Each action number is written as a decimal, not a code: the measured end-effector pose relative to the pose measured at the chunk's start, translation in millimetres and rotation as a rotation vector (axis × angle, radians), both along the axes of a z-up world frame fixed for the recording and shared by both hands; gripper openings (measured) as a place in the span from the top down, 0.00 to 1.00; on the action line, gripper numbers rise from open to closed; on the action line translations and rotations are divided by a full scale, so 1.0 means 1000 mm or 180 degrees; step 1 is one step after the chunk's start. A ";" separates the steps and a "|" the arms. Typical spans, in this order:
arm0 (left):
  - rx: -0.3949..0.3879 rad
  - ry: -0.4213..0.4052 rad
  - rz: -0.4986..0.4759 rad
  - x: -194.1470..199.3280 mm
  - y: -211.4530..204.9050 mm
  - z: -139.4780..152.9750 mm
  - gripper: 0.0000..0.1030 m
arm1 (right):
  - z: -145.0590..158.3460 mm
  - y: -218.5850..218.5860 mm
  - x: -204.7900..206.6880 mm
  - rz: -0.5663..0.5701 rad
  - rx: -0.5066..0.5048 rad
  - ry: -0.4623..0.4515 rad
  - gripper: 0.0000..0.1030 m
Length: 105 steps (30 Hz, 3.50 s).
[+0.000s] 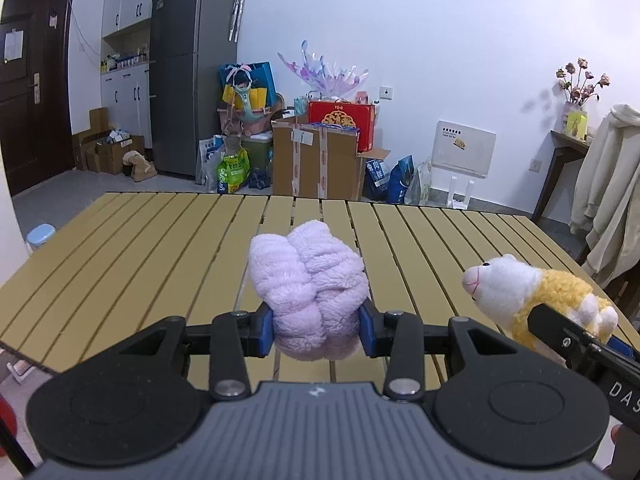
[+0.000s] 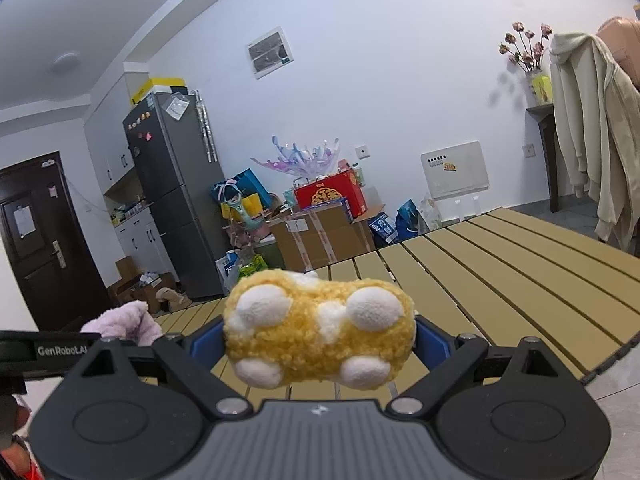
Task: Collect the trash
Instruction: 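Carry the towel and plush down under the table over the black bin with both grippers, then open the left gripper to drop the lilac towel into the bin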
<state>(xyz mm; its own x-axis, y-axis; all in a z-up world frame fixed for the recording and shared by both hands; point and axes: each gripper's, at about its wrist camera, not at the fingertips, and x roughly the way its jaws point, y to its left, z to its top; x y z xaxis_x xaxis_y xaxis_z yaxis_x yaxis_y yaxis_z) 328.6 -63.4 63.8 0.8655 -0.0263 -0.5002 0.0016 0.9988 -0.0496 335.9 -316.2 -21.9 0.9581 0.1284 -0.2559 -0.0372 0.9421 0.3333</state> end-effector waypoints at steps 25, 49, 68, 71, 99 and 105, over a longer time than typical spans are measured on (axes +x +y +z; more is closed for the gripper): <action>0.0105 0.0196 -0.0056 -0.133 0.029 -0.027 0.61 | -0.003 0.020 -0.143 0.0169 -0.0376 0.0239 0.09; 0.0347 0.1367 -0.0134 -0.162 0.042 -0.187 0.61 | -0.126 0.050 -0.179 0.0459 -0.0799 0.1337 0.09; 0.0306 0.1994 -0.0081 -0.127 0.045 -0.260 0.61 | -0.183 0.024 -0.148 0.0163 -0.0874 0.1886 0.09; 0.0260 0.2029 -0.0064 -0.123 0.046 -0.261 0.61 | -0.186 0.022 -0.139 0.0121 -0.0893 0.1912 0.09; 0.0197 0.1928 -0.0288 -0.063 -0.017 -0.258 0.61 | -0.211 0.008 -0.072 -0.0081 -0.0911 0.1929 0.09; 0.0155 0.1972 -0.0370 -0.050 -0.034 -0.263 0.61 | -0.215 0.003 -0.062 -0.0155 -0.0873 0.1931 0.09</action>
<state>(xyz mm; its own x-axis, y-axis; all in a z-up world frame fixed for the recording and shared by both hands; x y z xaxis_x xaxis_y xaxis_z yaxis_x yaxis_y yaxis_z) 278.8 -97.0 -198.9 0.4078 -0.0674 -0.9106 0.0959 0.9949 -0.0307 273.6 -313.5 -236.5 0.6371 -0.0578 -0.7686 0.1260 0.9916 0.0299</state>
